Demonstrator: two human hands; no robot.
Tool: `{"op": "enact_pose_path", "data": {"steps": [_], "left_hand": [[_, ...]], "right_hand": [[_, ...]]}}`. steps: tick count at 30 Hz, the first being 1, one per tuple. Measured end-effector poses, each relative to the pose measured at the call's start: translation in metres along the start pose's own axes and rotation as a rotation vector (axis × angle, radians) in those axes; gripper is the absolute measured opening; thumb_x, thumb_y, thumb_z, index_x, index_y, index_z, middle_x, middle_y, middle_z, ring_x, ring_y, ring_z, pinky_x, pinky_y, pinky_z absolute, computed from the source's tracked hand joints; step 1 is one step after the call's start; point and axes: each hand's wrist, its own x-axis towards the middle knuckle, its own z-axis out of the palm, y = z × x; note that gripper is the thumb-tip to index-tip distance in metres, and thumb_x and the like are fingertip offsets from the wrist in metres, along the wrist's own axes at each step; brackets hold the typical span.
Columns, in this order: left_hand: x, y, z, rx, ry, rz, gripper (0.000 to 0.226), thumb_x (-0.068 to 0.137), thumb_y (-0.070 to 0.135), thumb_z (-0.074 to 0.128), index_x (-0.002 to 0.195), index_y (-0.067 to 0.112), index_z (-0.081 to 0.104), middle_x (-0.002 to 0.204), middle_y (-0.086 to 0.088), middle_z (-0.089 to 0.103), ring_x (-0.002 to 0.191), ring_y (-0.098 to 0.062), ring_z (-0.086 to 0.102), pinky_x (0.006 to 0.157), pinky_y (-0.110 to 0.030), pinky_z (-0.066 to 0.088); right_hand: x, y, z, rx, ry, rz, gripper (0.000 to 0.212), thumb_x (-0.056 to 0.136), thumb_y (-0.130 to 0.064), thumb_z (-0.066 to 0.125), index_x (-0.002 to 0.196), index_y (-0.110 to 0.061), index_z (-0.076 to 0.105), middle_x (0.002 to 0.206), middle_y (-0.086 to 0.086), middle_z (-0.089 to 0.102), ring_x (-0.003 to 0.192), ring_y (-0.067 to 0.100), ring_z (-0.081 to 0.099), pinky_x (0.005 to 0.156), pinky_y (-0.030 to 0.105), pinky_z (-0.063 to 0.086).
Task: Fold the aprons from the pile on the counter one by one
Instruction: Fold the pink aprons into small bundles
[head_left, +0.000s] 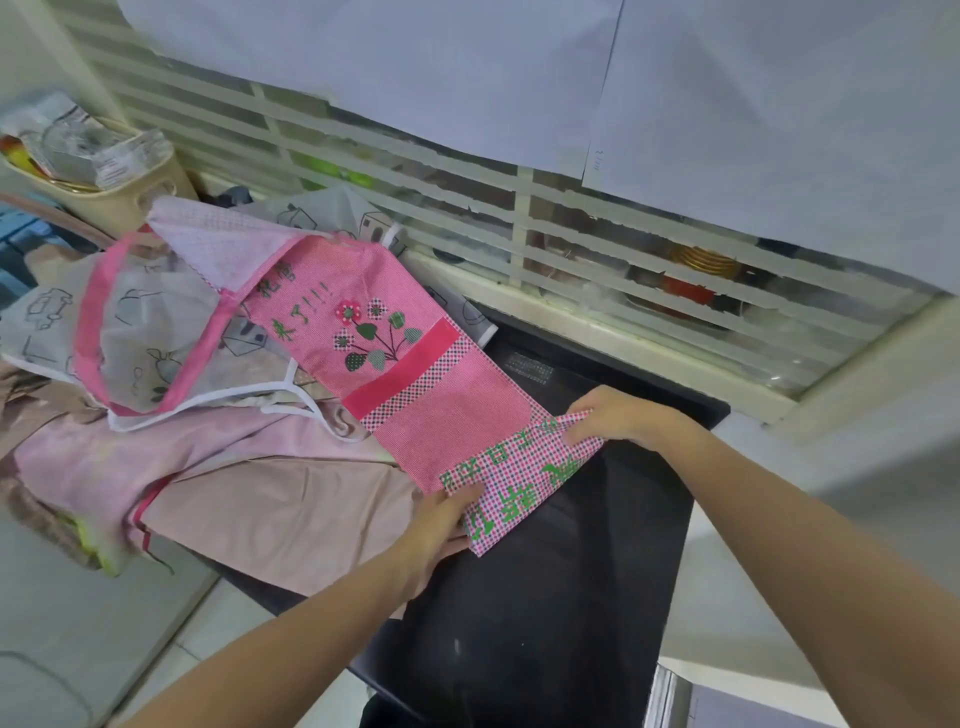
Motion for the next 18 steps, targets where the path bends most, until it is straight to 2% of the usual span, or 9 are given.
{"op": "enact_pose_path", "data": {"steps": [2,5,8,10,13,16,18], "left_hand": [[-0.001,0.002,-0.005,-0.028,0.019,0.009,0.009,0.093,0.03,0.055,0.101,0.025,0.056,0.101,0.002,0.069,0.086,-0.016,0.068,0.07,-0.025,0.054],[0.0,0.004,-0.012,-0.003,0.025,-0.018,0.019,0.093,0.037,0.055,0.106,0.023,0.057,0.104,0.0,0.069,0.084,-0.017,0.069,0.064,-0.024,0.055],[0.007,0.014,-0.02,0.075,0.042,0.002,0.03,0.091,0.037,0.058,0.11,0.015,0.06,0.106,-0.005,0.07,0.088,-0.02,0.069,0.073,-0.029,0.057],[0.011,0.023,-0.025,0.15,0.073,0.006,0.034,0.09,0.035,0.059,0.107,0.006,0.063,0.105,-0.01,0.07,0.091,-0.022,0.068,0.08,-0.033,0.055],[0.014,0.033,-0.03,0.329,0.002,0.0,0.031,0.09,0.034,0.059,0.102,0.006,0.065,0.104,-0.009,0.07,0.092,-0.02,0.067,0.081,-0.031,0.055],[0.014,0.041,-0.034,0.497,-0.105,-0.024,0.026,0.091,0.026,0.06,0.105,0.004,0.065,0.092,-0.005,0.071,0.076,-0.011,0.07,0.066,-0.02,0.056],[0.013,0.043,-0.039,0.641,-0.159,-0.039,0.025,0.092,0.02,0.059,0.108,0.001,0.063,0.093,-0.006,0.07,0.075,-0.014,0.07,0.061,-0.019,0.055]], "right_hand": [[0.003,0.003,0.007,0.029,-0.032,0.02,0.026,0.085,-0.019,0.068,0.109,-0.008,0.067,0.114,0.004,0.061,0.109,0.021,0.057,0.095,0.034,0.046],[0.008,0.005,0.017,0.024,-0.098,0.017,0.014,0.09,-0.025,0.062,0.1,-0.016,0.066,0.105,0.005,0.062,0.095,0.02,0.058,0.082,0.03,0.047],[0.01,-0.004,0.023,-0.137,-0.069,-0.051,0.023,0.093,-0.024,0.056,0.11,-0.011,0.066,0.107,0.004,0.061,0.099,0.019,0.057,0.083,0.028,0.043],[0.011,-0.009,0.025,-0.182,-0.077,-0.078,0.027,0.095,-0.024,0.053,0.116,-0.011,0.064,0.118,0.005,0.061,0.107,0.022,0.058,0.089,0.03,0.044],[0.012,-0.015,0.028,-0.297,-0.078,-0.088,0.035,0.097,-0.025,0.05,0.129,-0.015,0.057,0.128,0.003,0.057,0.112,0.022,0.056,0.091,0.029,0.044],[0.016,-0.013,0.035,-0.345,-0.008,-0.073,0.031,0.096,-0.026,0.05,0.122,-0.014,0.061,0.121,0.004,0.061,0.102,0.022,0.06,0.087,0.033,0.05],[0.018,-0.008,0.042,-0.294,0.08,-0.017,0.031,0.093,-0.03,0.055,0.113,-0.008,0.063,0.11,0.008,0.064,0.096,0.023,0.063,0.082,0.035,0.051]]}}
